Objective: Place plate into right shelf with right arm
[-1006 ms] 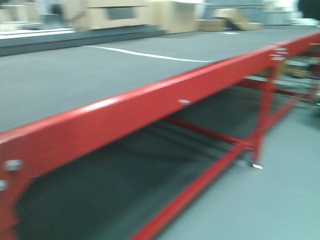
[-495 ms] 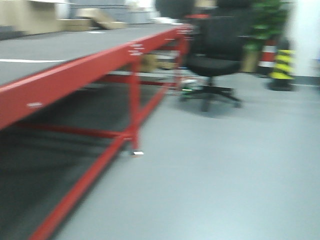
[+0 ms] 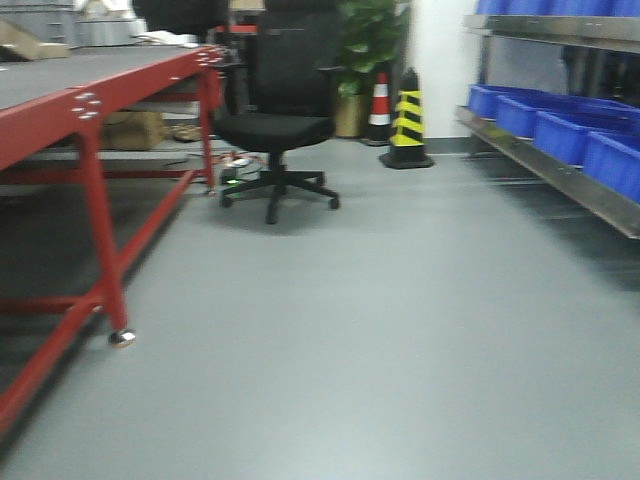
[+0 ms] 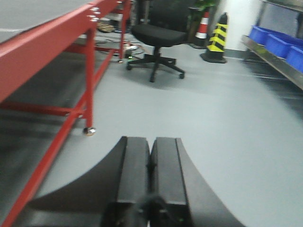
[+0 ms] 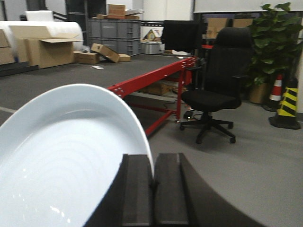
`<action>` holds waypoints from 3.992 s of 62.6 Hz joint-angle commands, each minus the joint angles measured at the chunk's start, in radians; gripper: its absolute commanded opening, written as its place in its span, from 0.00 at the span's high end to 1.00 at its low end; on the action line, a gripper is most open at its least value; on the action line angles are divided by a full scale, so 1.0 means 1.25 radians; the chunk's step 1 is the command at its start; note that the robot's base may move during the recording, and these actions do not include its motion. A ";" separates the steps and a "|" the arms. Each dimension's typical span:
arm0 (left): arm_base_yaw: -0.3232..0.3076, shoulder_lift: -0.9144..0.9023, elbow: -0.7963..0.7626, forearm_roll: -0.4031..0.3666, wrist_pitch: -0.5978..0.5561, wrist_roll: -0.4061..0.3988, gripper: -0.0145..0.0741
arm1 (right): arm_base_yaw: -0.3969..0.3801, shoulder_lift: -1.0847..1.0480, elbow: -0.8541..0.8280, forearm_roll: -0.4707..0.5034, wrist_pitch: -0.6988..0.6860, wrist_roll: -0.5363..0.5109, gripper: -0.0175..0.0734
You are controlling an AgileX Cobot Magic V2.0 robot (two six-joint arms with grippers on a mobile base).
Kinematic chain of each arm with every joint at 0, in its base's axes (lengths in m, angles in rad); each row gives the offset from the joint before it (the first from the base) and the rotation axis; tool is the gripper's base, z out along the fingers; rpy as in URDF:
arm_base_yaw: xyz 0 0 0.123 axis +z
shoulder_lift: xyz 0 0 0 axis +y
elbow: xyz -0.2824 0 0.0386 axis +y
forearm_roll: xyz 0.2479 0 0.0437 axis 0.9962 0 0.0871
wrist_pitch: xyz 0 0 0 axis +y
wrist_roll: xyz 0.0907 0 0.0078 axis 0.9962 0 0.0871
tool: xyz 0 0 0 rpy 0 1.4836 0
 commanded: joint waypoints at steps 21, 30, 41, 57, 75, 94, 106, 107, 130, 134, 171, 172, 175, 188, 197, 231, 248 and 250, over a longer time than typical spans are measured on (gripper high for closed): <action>-0.003 -0.005 0.008 0.000 -0.072 -0.005 0.89 | 0.001 0.012 -0.020 -0.005 -0.085 0.000 0.75; -0.001 -0.005 0.008 0.000 -0.072 -0.005 0.89 | 0.001 0.012 -0.020 -0.005 -0.085 0.000 0.75; -0.001 -0.005 0.008 0.000 -0.072 -0.005 0.89 | 0.001 0.012 -0.020 -0.005 -0.086 0.000 0.75; -0.001 -0.005 0.008 0.000 -0.072 -0.005 0.89 | 0.001 0.012 -0.020 -0.005 -0.086 0.000 0.75; -0.001 -0.005 0.008 0.000 -0.072 -0.005 0.89 | 0.001 0.012 -0.020 -0.005 -0.086 0.000 0.75; -0.001 -0.005 0.008 0.000 -0.072 -0.005 0.89 | 0.001 0.012 -0.020 -0.005 -0.086 0.000 0.75; -0.001 -0.005 0.008 0.000 -0.072 -0.005 0.89 | 0.001 0.012 -0.020 -0.005 -0.086 0.000 0.75; -0.001 -0.005 0.008 0.000 -0.072 -0.005 0.89 | 0.001 0.012 -0.020 -0.005 -0.086 0.000 0.75; -0.001 -0.005 0.008 0.000 -0.072 -0.005 0.89 | 0.001 0.012 -0.020 -0.005 -0.086 0.000 0.75; -0.001 -0.005 0.008 0.000 -0.072 -0.005 0.89 | 0.001 0.012 -0.020 -0.005 -0.086 0.000 0.75; -0.001 -0.005 0.008 0.000 -0.072 -0.005 0.89 | 0.001 0.012 -0.020 -0.005 -0.086 0.000 0.75; -0.001 -0.005 0.008 0.000 -0.072 -0.005 0.89 | 0.001 0.012 -0.020 -0.005 -0.086 0.000 0.75; -0.001 -0.005 0.008 0.000 -0.072 -0.005 0.89 | 0.001 0.012 -0.020 -0.005 -0.086 0.000 0.75; -0.001 -0.005 0.008 0.000 -0.072 -0.005 0.89 | 0.001 0.012 -0.020 -0.005 -0.086 0.000 0.75; -0.001 -0.005 0.008 0.000 -0.072 -0.005 0.89 | 0.001 0.012 -0.020 -0.005 -0.086 0.000 0.75; -0.001 -0.005 0.008 0.000 -0.072 -0.005 0.89 | 0.001 0.012 -0.020 -0.005 -0.086 0.000 0.75; -0.001 -0.005 0.008 0.000 -0.072 -0.005 0.89 | 0.001 0.013 -0.020 -0.005 -0.164 0.000 0.75; -0.001 -0.005 0.008 0.000 -0.072 -0.005 0.89 | 0.001 0.015 -0.020 -0.004 -0.183 0.000 0.75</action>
